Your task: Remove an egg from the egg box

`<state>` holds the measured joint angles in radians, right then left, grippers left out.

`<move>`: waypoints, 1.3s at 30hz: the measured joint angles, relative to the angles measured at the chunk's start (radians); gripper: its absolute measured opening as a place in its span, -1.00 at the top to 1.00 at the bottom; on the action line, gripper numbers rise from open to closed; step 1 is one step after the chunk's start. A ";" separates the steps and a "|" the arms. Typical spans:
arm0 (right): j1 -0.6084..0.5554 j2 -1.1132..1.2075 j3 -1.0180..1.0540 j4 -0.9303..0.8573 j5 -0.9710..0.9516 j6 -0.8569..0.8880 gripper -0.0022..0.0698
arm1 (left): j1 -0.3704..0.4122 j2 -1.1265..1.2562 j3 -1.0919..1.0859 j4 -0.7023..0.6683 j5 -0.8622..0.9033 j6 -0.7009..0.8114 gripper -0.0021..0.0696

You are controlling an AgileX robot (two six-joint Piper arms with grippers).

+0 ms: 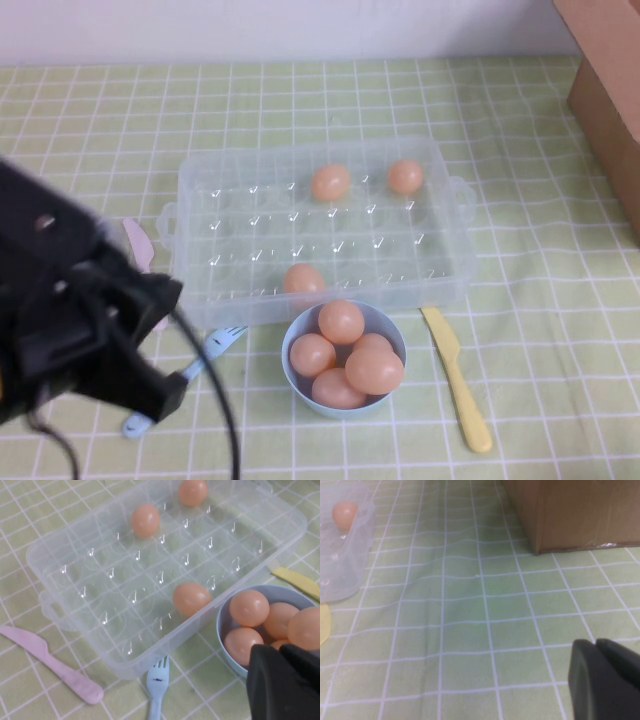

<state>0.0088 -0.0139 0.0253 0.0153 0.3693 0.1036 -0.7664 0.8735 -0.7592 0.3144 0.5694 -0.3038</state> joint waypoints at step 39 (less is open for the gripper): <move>0.000 0.000 0.000 0.000 0.000 0.000 0.99 | 0.199 -0.320 0.472 0.110 -0.283 -0.017 0.95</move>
<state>0.0088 -0.0139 0.0253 0.0153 0.3693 0.1036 -0.5677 0.5539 -0.2872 0.4243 0.2868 -0.3208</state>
